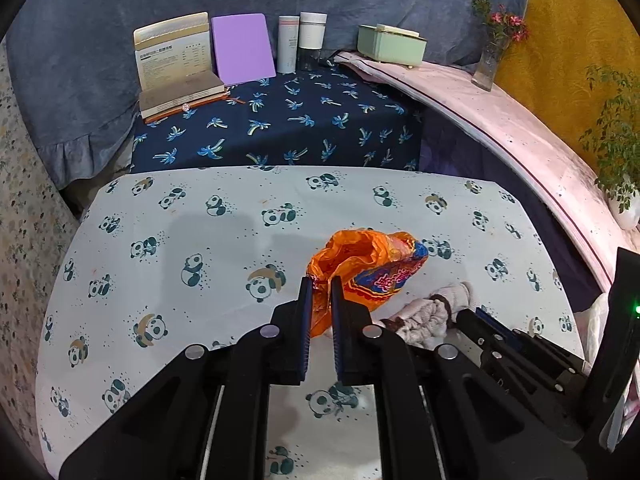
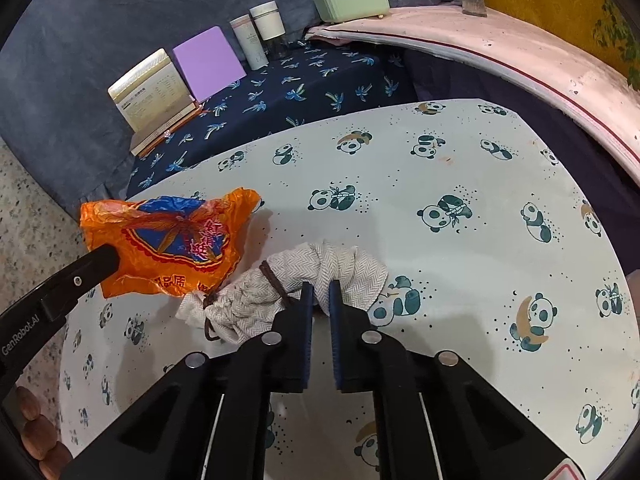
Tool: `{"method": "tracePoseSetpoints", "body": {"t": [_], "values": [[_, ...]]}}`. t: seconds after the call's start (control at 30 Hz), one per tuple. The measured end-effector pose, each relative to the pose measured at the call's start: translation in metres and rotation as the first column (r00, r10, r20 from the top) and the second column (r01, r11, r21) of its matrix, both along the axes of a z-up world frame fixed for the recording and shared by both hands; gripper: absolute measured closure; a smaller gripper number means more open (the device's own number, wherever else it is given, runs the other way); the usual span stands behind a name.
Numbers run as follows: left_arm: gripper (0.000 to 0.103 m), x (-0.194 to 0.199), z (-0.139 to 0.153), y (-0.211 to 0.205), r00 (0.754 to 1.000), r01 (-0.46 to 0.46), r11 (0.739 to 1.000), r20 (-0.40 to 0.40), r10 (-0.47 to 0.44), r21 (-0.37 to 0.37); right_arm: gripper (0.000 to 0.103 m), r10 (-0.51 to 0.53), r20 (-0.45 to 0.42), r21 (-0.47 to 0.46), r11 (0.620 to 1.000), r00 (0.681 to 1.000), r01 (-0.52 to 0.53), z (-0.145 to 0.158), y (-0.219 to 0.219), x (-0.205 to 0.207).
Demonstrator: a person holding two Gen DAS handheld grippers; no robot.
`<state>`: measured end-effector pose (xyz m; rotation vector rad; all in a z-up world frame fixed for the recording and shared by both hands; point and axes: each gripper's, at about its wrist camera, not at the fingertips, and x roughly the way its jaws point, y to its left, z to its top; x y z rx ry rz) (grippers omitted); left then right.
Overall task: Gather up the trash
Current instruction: 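Carry the orange bag and white cloth over the wastebasket and open both tools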
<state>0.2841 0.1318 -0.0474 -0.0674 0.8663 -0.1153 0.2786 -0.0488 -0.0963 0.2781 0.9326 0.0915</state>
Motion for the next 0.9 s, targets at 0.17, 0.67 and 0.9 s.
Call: {"method": "tracePoseSetpoints", "body": {"t": [0.17,0.67,0.9], "values": [[0.094,-0.009,0.007,-0.011,1.000,0.027,1.000,0.006,-0.027,-0.007,0.097,-0.018,0.046,-0.002,1.000,0.999,0.018,0.019,-0.007,-0.016],[0.094,-0.066,0.049,-0.070,0.988,0.133,0.991,0.079,-0.132,-0.014,0.098,-0.130,0.132,0.011,0.992,0.983,0.129,0.066,-0.061,-0.082],[0.094,-0.100,0.066,-0.108,0.974,0.199,0.980,0.112,-0.199,0.005,0.098,-0.185,0.161,0.014,0.983,0.969,0.186,0.080,-0.095,-0.114]]}}
